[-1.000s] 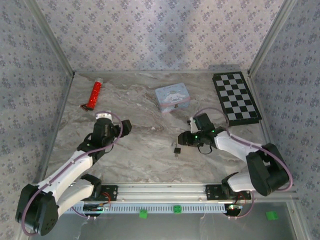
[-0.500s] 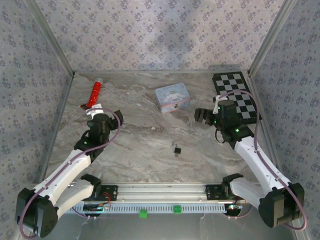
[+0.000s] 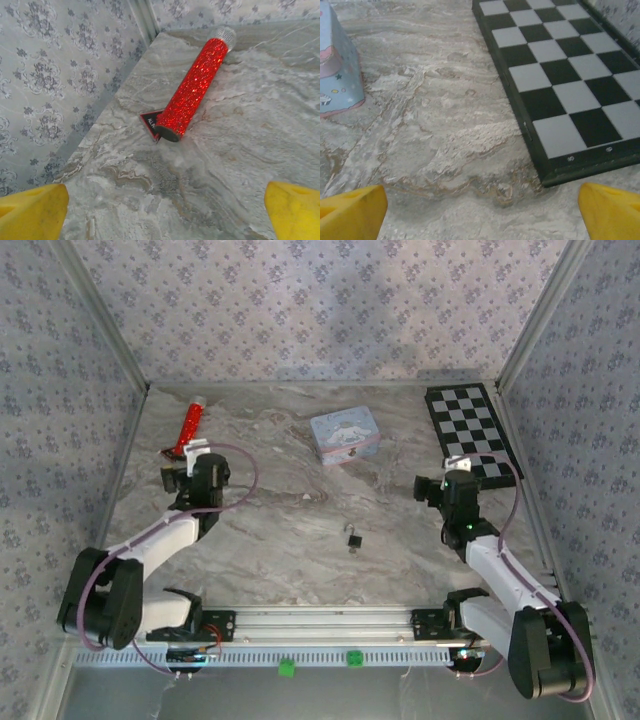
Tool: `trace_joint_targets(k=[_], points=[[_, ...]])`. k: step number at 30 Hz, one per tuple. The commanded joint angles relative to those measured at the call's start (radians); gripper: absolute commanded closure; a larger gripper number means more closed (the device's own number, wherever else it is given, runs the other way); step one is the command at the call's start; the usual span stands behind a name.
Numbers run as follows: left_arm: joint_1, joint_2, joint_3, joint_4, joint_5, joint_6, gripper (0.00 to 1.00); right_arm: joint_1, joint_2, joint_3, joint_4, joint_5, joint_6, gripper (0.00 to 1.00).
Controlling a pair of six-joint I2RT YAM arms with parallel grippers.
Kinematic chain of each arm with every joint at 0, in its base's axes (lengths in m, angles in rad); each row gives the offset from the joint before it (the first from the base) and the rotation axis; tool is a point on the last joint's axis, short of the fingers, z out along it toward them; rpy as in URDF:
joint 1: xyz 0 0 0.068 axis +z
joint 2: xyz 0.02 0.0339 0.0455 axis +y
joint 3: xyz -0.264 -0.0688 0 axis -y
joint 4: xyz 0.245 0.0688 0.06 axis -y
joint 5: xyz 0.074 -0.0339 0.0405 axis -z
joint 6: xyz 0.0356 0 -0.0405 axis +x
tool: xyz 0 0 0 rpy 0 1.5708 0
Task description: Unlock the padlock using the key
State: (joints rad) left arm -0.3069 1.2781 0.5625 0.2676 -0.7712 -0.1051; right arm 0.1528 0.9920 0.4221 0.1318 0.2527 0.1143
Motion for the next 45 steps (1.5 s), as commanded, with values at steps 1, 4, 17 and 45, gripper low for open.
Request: trace_joint_targets(k=[1,4,17,45], points=[[0.02,0.062,-0.031,0.126,0.025,0.071,0.0,-0.007,0.032,0.005,0.086,0.066,-0.05,0.01],[0.053,0.108,-0.088,0.248,0.086,0.075,0.0,-0.01,0.069,-0.017,0.137,0.086,-0.053,0.01],[0.235,0.203,-0.167,0.548,0.538,0.116,0.0,-0.019,0.243,-0.089,0.449,0.039,-0.164,0.01],[0.29,0.257,-0.159,0.565,0.616,0.078,0.0,-0.195,0.533,-0.028,0.68,-0.257,-0.141,0.01]])
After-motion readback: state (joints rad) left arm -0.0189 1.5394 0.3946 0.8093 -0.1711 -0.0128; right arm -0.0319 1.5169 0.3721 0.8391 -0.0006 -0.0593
